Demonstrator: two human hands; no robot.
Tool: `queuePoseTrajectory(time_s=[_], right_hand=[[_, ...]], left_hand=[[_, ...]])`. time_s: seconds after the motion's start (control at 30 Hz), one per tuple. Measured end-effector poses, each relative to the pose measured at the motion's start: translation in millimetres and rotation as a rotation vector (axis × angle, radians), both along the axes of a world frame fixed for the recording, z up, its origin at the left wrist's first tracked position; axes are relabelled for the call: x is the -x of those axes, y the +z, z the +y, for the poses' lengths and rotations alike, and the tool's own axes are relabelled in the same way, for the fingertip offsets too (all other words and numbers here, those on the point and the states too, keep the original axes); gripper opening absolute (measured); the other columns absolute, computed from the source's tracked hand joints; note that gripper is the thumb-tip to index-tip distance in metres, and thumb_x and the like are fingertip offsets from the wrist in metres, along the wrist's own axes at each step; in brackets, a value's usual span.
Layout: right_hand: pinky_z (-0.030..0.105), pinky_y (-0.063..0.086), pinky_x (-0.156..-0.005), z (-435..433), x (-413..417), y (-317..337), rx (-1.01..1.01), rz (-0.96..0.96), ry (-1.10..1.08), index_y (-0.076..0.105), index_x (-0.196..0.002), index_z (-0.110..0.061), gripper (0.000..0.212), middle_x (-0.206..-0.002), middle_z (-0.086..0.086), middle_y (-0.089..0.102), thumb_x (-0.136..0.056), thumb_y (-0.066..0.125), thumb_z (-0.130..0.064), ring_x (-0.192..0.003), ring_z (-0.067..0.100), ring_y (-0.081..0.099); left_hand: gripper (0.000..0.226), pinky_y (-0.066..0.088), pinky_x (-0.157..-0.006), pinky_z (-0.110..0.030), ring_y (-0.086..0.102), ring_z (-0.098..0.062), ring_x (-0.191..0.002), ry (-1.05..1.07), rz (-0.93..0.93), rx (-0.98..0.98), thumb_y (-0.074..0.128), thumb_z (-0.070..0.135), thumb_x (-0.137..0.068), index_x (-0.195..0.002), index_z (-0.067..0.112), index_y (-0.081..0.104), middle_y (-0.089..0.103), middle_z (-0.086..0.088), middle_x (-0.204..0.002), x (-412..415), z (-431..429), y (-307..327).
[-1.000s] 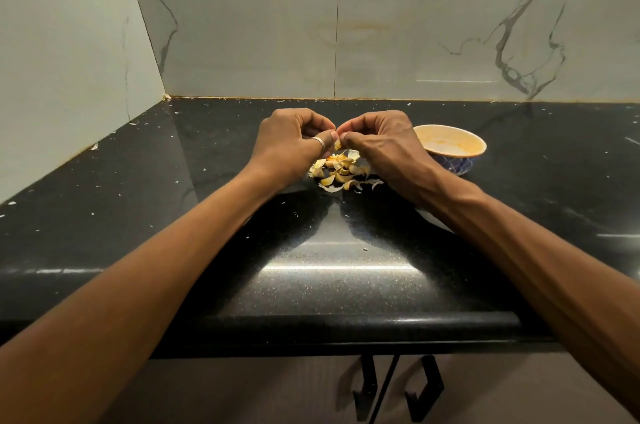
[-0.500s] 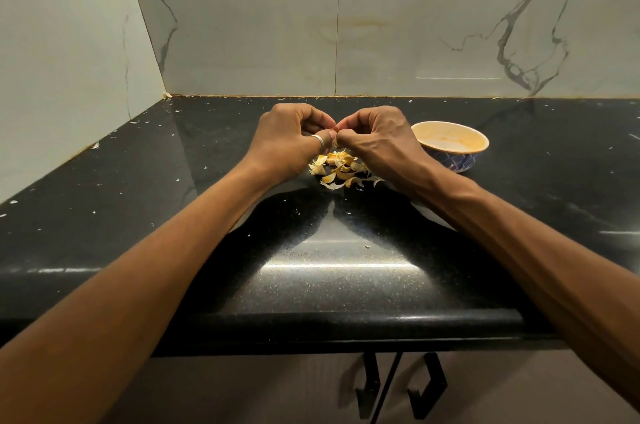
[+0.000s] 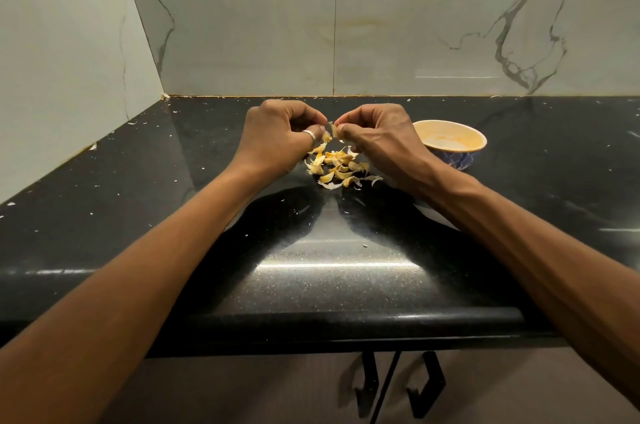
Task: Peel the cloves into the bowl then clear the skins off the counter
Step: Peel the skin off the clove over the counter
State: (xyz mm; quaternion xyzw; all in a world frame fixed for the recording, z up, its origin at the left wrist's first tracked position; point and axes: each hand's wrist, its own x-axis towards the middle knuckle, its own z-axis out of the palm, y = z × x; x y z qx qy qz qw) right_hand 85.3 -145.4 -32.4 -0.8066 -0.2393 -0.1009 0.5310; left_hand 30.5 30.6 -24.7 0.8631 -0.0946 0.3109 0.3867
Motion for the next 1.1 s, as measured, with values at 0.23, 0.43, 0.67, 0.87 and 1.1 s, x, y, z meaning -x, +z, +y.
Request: queuePoseTrajectory(time_s=[0.23, 0.43, 0.67, 0.87, 1.1], right_hand=[[0.017, 0.052, -0.072, -7, 2, 7, 0.182, -0.118, -0.005, 0.078, -0.103, -0.022, 0.014, -0.092, -0.009, 0.075, -0.093, 0.068, -0.021, -0.083, 0.0, 0.067], [0.012, 0.051, -0.067, -18, 17, 30, 0.51, -0.155, 0.184, 0.079, -0.097, -0.019, 0.01, -0.085, -0.009, 0.075, -0.09, 0.074, -0.023, -0.076, -0.001, 0.066], [0.021, 0.054, -0.07, -15, 21, 29, 0.619, -0.131, 0.237, 0.08, -0.09, -0.024, 0.005, -0.08, -0.009, 0.076, -0.087, 0.076, -0.024, -0.075, 0.005, 0.069], [0.02, 0.052, -0.07, -12, 22, 26, 0.69, -0.148, 0.234, 0.079, -0.092, -0.026, 0.007, -0.079, -0.011, 0.074, -0.085, 0.078, -0.028, -0.072, -0.001, 0.066], [0.023, 0.056, -0.075, -13, 20, 25, 0.646, -0.166, 0.208, 0.077, -0.1, -0.019, 0.011, -0.086, -0.009, 0.074, -0.089, 0.076, -0.022, -0.077, 0.001, 0.068]], left_hand=[[0.011, 0.057, -0.076, -0.033, 0.063, -0.006, -0.078, 0.101, -0.053, -0.163, 0.079, 0.028, -0.082, -0.092, 0.027, 0.075, 0.069, 0.009, -0.088, -7, 3, -6], [0.026, 0.053, -0.07, -0.034, 0.059, -0.01, -0.073, 0.154, -0.005, -0.212, 0.084, 0.031, -0.077, -0.078, 0.03, 0.059, 0.058, 0.015, -0.074, -19, -2, -1], [0.034, 0.034, -0.068, -0.026, 0.05, -0.014, -0.069, 0.191, -0.083, -0.436, 0.084, 0.028, -0.078, -0.068, 0.029, 0.052, 0.051, 0.011, -0.068, -19, 2, 4], [0.031, 0.035, -0.066, -0.024, 0.058, -0.01, -0.069, 0.267, -0.055, -0.393, 0.079, 0.018, -0.078, -0.065, 0.036, 0.058, 0.047, 0.022, -0.059, -15, 13, 3], [0.03, 0.045, -0.066, -0.026, 0.058, -0.005, -0.067, 0.2, -0.094, -0.315, 0.07, 0.009, -0.079, -0.069, 0.035, 0.058, 0.066, 0.01, -0.074, -13, 13, 8]])
